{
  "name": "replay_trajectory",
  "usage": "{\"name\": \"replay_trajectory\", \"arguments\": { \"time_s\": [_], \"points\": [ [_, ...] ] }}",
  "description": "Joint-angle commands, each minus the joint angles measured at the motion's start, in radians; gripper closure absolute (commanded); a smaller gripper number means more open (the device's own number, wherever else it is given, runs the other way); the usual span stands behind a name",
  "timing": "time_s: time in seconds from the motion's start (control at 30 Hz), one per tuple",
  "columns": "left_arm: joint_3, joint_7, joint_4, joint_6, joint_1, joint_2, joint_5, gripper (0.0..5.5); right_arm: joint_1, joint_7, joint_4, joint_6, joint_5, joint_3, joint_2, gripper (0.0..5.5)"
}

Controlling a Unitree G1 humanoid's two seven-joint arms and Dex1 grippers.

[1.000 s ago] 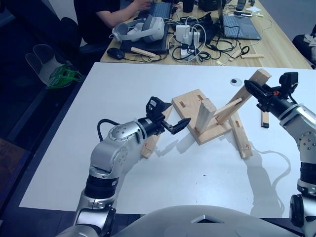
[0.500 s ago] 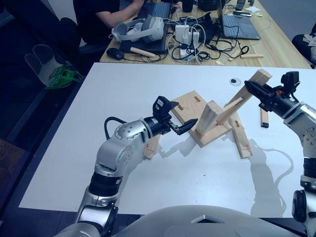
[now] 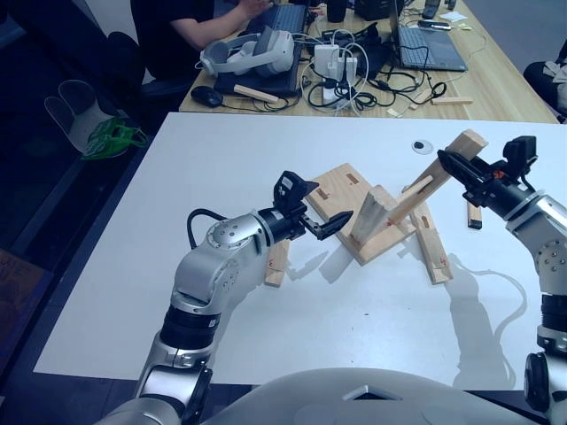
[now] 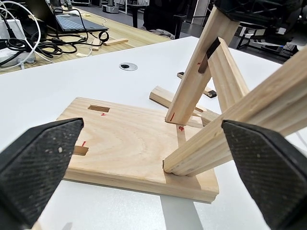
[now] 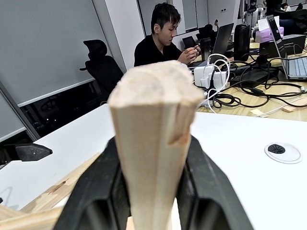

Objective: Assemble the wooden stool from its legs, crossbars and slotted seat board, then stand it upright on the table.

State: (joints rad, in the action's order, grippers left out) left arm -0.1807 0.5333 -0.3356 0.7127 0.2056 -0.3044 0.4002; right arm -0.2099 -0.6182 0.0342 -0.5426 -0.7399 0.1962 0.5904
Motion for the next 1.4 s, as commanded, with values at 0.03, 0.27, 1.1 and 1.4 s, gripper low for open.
{"name": "replay_trajectory", "arguments": {
  "time_s": [0.03,0.27,1.1,1.4],
  "points": [
    [-0.005,-0.006,0.008,-0.004,0.016,-0.009,-0.019,0.1,0.076,0.033,-0.045,-0.085,0.154,-0.127,0.039,3.99],
    [-0.003,-0.01,0.012,-0.008,0.017,-0.004,-0.03,0.1,0.057,0.081,-0.017,-0.121,0.299,-0.213,0.084,2.84],
    [0.343,-0.259,0.122,-0.284,0.128,0.16,0.019,0.1,-0.249,0.214,0.331,-0.186,0.081,-0.104,-0.108,3.1],
    [0.47,-0.479,0.234,-0.39,0.212,0.186,-0.018,0.1,-0.03,0.201,0.291,-0.327,0.14,-0.267,-0.117,4.77]
  ]
}}
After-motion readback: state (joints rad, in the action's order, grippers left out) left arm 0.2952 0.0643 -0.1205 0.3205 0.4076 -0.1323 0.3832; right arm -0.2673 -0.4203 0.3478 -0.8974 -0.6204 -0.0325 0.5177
